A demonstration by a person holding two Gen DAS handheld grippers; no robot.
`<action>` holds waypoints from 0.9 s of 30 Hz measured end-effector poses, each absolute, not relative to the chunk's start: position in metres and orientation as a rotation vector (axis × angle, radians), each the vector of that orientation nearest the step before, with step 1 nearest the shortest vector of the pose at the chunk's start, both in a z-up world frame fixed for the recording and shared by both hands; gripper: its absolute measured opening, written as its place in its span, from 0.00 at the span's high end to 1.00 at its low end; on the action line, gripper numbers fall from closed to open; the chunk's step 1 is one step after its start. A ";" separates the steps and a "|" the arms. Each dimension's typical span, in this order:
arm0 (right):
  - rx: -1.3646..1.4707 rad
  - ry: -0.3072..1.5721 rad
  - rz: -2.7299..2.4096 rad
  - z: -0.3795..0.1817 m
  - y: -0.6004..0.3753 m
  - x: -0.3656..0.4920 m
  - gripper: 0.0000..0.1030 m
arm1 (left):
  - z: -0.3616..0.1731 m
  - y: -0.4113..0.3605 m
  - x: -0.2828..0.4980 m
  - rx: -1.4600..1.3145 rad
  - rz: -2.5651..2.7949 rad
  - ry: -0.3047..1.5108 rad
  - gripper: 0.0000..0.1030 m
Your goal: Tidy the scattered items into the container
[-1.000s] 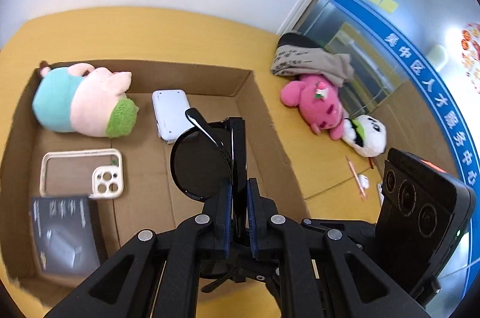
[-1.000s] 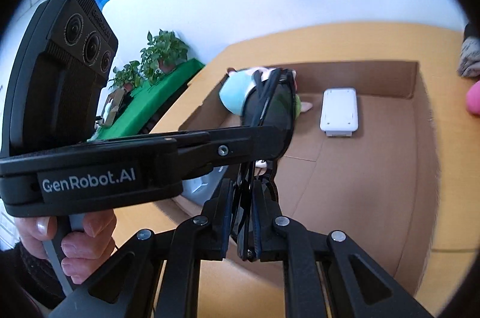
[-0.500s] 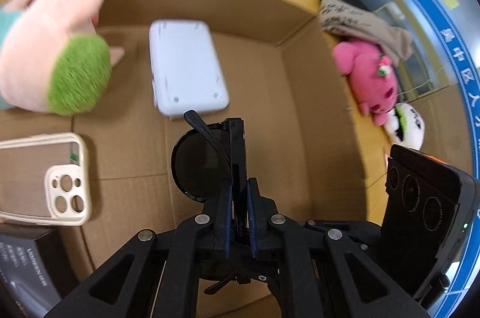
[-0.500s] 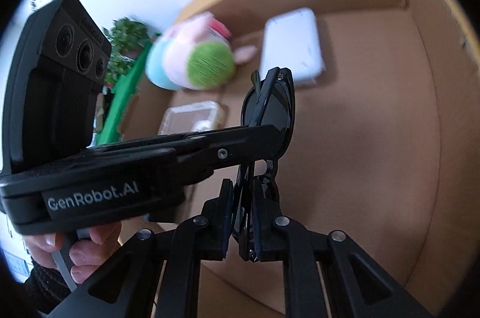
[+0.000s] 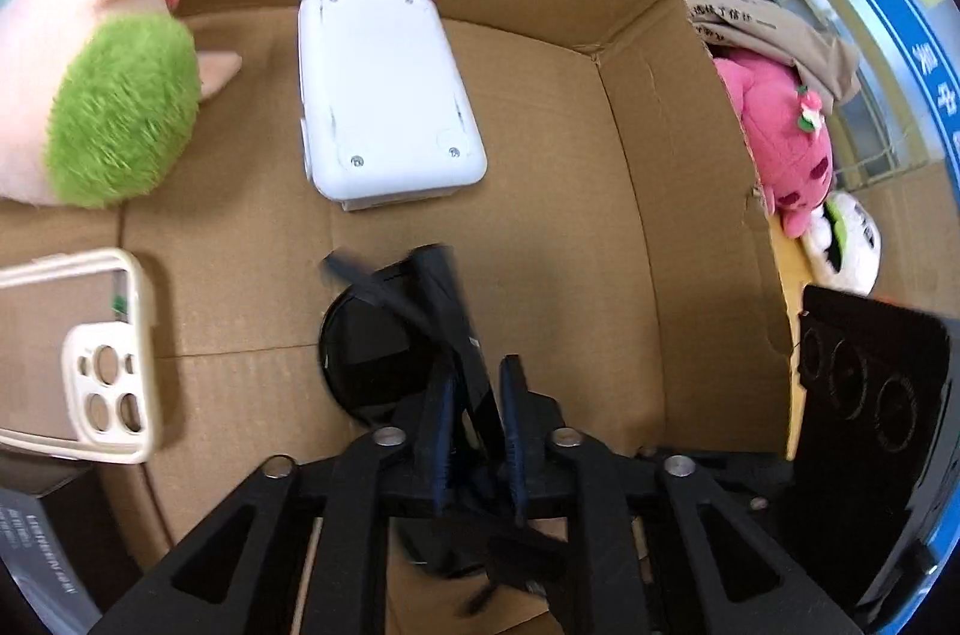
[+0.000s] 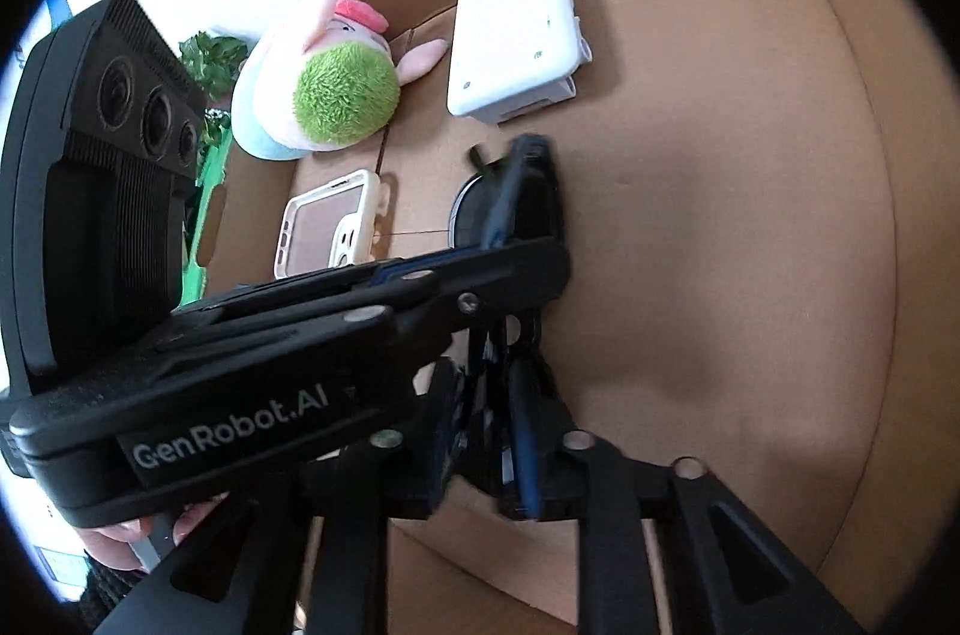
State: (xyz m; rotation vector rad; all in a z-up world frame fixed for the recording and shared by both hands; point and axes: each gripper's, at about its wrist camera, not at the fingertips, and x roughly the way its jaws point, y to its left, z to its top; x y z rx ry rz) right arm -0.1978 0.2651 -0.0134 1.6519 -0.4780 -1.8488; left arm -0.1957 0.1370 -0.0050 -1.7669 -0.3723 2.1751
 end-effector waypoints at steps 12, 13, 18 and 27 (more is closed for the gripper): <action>1.517 -0.328 -2.053 0.027 0.279 -0.158 0.26 | 0.023 0.101 -0.175 -1.669 2.257 -0.460 0.35; 1.487 -0.291 -2.095 0.033 0.278 -0.152 0.26 | 0.026 0.097 -0.172 -1.654 2.268 -0.465 0.35; 1.350 -0.152 -2.288 0.060 0.278 -0.116 0.26 | 0.051 0.078 -0.142 -1.506 2.397 -0.402 0.31; 1.281 -0.078 -2.528 0.067 0.272 -0.060 0.01 | 0.098 0.058 -0.038 -1.069 2.924 -0.012 0.00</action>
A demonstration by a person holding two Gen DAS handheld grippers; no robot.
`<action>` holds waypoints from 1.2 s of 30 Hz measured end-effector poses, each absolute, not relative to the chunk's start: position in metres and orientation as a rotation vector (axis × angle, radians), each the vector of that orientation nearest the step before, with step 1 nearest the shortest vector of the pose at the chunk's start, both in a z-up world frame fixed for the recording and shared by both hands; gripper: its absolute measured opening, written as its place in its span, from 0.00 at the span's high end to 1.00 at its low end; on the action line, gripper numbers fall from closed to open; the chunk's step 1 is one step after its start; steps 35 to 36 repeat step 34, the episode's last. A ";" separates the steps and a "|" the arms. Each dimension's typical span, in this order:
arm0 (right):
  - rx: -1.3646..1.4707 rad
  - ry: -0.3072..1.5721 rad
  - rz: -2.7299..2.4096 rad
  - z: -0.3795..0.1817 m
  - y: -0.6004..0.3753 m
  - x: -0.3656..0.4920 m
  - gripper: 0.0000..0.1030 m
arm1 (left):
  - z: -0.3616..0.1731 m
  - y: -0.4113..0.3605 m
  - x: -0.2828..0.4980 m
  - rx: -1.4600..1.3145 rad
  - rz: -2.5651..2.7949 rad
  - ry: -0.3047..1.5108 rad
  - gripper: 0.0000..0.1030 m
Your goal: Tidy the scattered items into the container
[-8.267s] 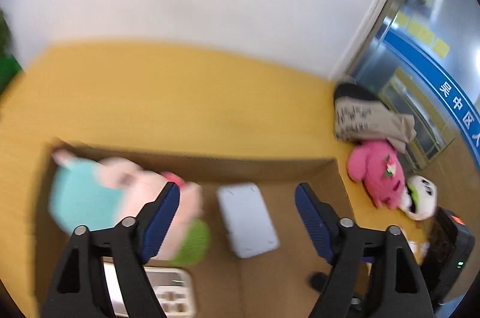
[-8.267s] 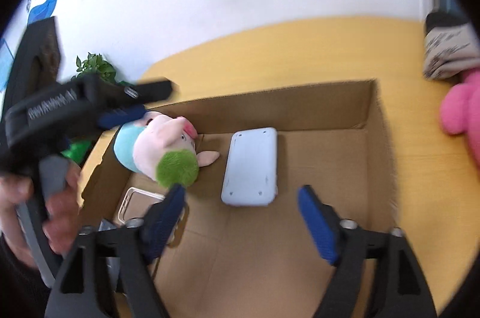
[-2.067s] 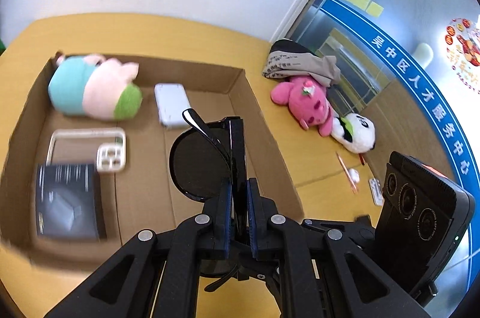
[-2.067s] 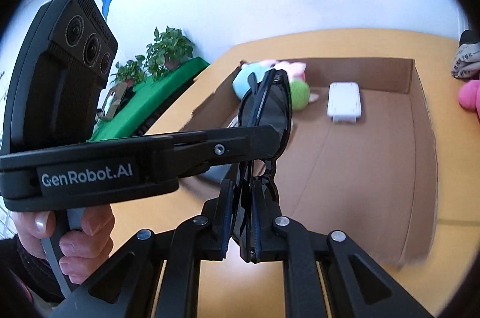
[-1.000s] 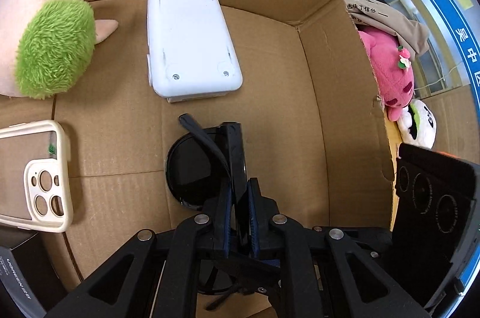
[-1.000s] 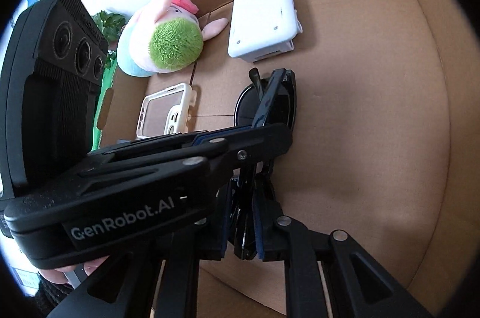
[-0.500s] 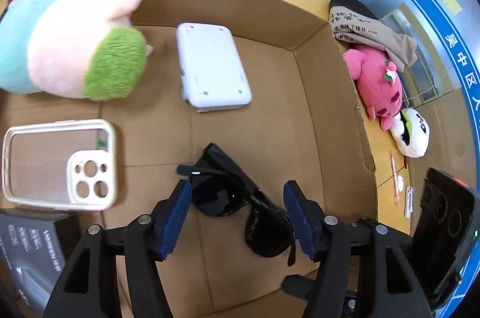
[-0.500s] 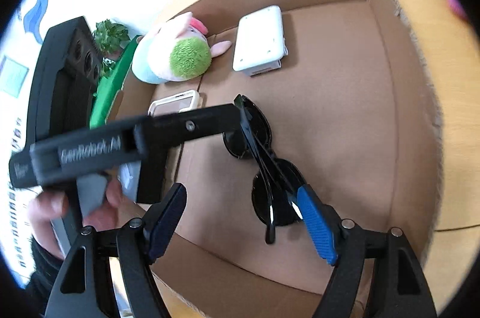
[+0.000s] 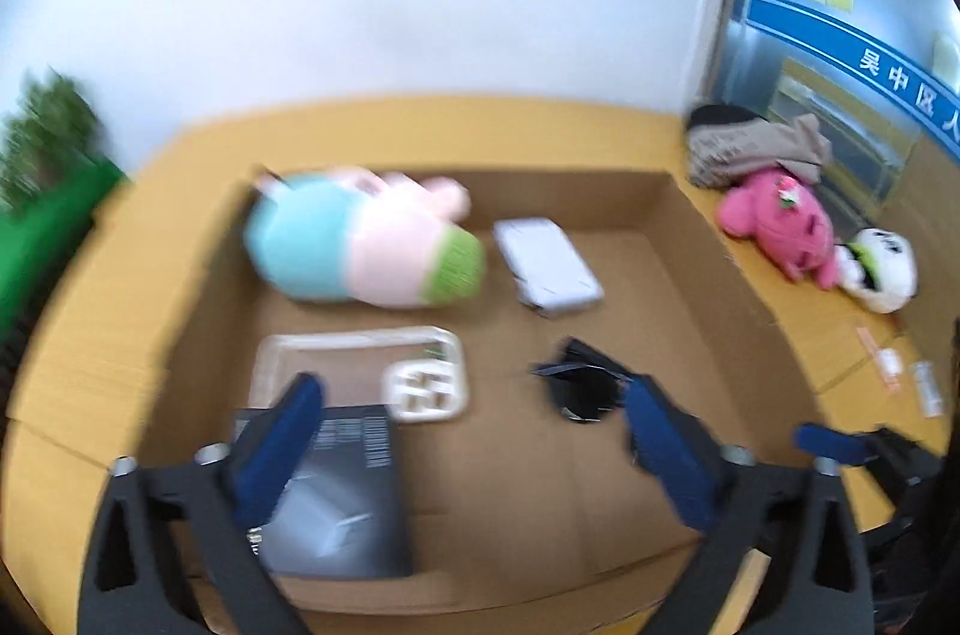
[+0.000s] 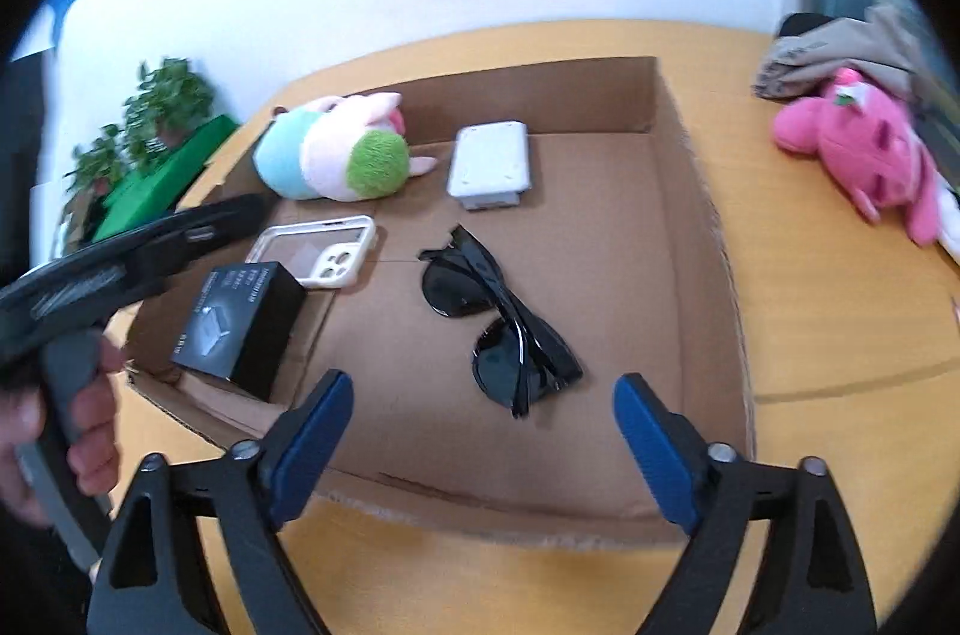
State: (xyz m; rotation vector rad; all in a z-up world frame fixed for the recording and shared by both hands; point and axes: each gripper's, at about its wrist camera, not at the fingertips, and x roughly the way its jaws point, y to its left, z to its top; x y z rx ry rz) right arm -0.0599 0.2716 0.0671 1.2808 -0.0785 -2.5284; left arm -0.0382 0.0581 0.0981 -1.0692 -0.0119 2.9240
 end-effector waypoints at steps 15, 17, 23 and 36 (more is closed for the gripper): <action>1.134 0.099 -2.660 0.092 0.247 0.005 0.01 | 0.110 0.028 0.067 -0.912 3.141 -0.006 0.00; 1.133 0.106 -2.664 0.092 0.246 0.010 0.01 | 0.111 0.029 0.073 -0.906 3.140 0.000 0.00; 1.134 0.112 -2.670 0.091 0.245 0.019 0.01 | 0.107 0.031 0.076 -0.932 3.116 0.006 0.00; 1.125 0.109 -2.693 0.088 0.249 0.018 0.01 | 0.095 0.029 0.066 -1.026 3.027 -0.086 0.00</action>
